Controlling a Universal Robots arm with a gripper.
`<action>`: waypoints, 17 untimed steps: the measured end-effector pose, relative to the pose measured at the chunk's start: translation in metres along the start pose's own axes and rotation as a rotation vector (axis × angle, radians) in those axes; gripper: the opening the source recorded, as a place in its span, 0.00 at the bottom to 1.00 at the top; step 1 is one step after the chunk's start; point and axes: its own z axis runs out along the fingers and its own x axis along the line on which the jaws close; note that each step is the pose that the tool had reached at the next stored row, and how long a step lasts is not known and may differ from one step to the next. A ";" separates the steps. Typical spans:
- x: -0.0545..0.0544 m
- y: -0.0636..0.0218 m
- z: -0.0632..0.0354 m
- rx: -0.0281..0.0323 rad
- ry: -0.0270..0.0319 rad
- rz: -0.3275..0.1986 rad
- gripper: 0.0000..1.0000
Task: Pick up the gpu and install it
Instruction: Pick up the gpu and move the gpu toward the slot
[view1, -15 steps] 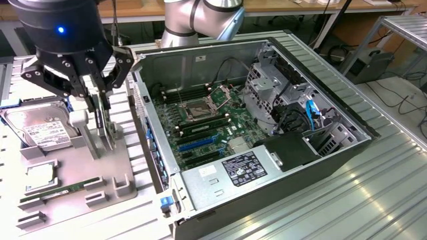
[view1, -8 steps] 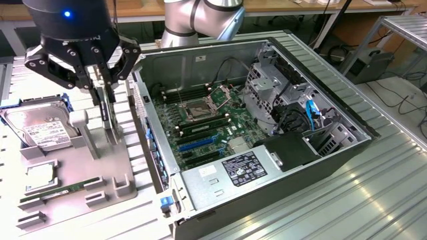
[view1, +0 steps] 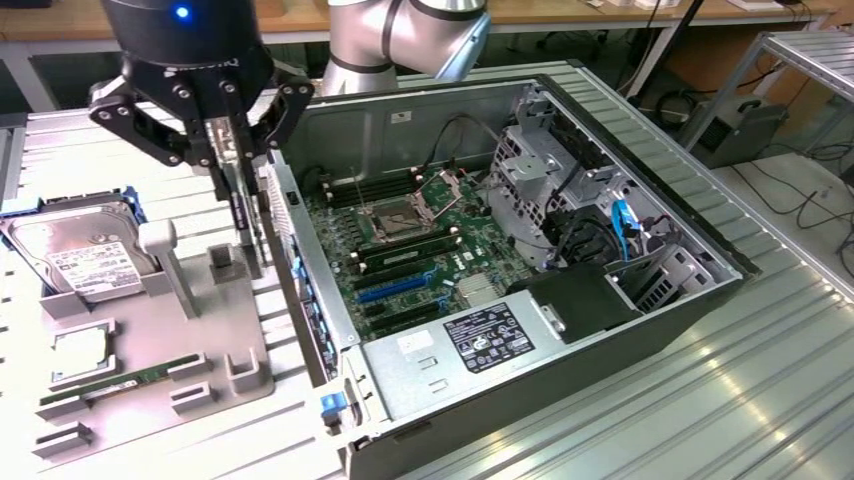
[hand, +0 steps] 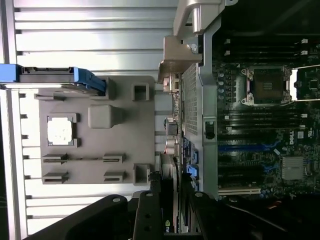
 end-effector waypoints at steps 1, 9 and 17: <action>-0.003 0.0000 -0.0011 0.0000 0.0001 0.000 0.26; -0.035 -0.0006 -0.0096 0.0004 0.0026 0.000 0.26; -0.075 -0.0011 -0.0080 0.0005 0.0083 0.001 0.26</action>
